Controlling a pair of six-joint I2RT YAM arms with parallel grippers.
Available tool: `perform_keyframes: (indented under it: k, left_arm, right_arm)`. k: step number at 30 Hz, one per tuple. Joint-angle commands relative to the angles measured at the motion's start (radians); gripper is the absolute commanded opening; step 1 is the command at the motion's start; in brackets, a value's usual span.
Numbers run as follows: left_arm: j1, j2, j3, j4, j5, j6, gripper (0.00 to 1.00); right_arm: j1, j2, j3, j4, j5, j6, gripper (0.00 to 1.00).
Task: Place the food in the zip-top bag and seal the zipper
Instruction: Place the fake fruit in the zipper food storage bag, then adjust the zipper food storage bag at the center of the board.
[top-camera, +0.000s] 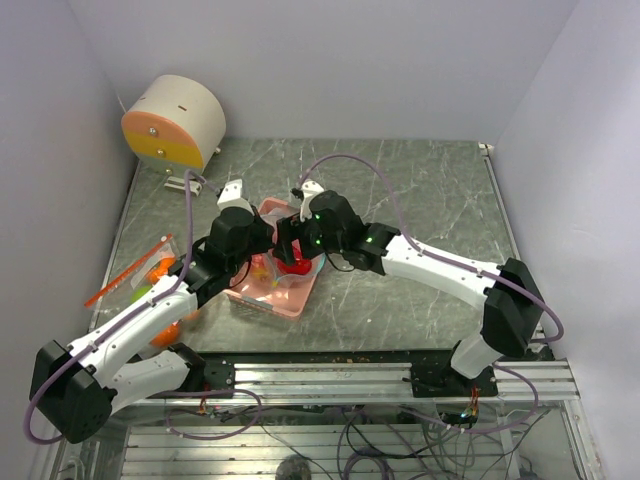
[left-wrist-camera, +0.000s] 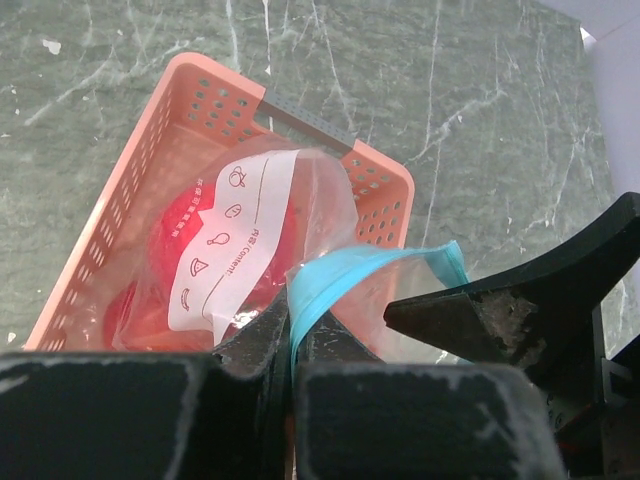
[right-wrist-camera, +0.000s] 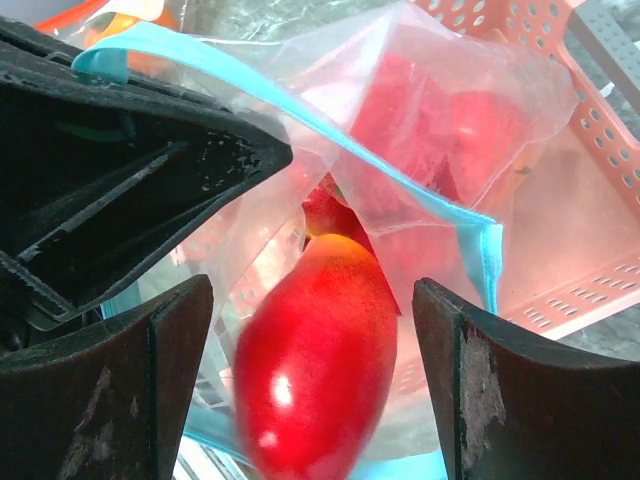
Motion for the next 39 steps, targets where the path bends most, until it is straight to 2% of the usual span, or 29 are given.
perform_keyframes:
  k: [1,7,11,15,16,18,23,26,29,31,37,39]
  left_arm:
    - [-0.003,-0.014,0.039,0.021,-0.002,0.019,0.11]
    - [-0.002,-0.023,0.048,-0.026,-0.033,0.032,0.24]
    - [-0.003,-0.045,0.06,-0.034,-0.02,0.046,0.49]
    - [-0.003,-0.092,0.076,-0.054,-0.009,0.076,0.85]
    - [-0.003,-0.114,0.082,-0.065,-0.007,0.084,0.91]
    - [-0.003,-0.155,0.094,-0.109,-0.004,0.105,0.94]
    - [-0.002,-0.313,0.084,-0.238,-0.036,0.145,0.85]
    - [-0.003,-0.422,0.068,-0.287,-0.044,0.167,0.74]
    - [-0.003,-0.509,0.062,-0.313,0.002,0.201,0.62]
    - [-0.002,-0.546,0.059,-0.323,0.041,0.22,0.57]
    - [-0.002,-0.552,0.034,-0.343,0.124,0.255,0.53]
    - [-0.002,-0.532,0.034,-0.348,0.134,0.271,0.52]
  right_arm:
    - [-0.002,-0.014,-0.004,-0.013,0.038,-0.025,0.81]
    - [0.001,-0.102,-0.032,-0.022,0.056,-0.057,0.87]
    - [0.0,-0.183,-0.063,-0.004,0.022,-0.109,0.88]
    - [0.0,-0.231,-0.072,0.003,-0.079,-0.162,0.87]
    - [0.0,-0.236,-0.073,0.004,-0.107,-0.171,0.86]
    - [0.001,-0.235,-0.07,-0.002,-0.142,-0.173,0.84]
    - [0.001,-0.225,-0.077,-0.009,-0.224,-0.159,0.77]
    - [0.003,-0.206,-0.076,-0.01,-0.275,-0.153,0.75]
    - [0.009,-0.177,-0.074,0.008,-0.298,-0.136,0.73]
    - [0.011,-0.15,-0.068,0.016,-0.305,-0.121,0.7]
    - [0.014,-0.04,-0.029,0.004,-0.318,-0.074,0.58]
    - [0.015,-0.015,-0.011,0.018,-0.316,-0.058,0.47]
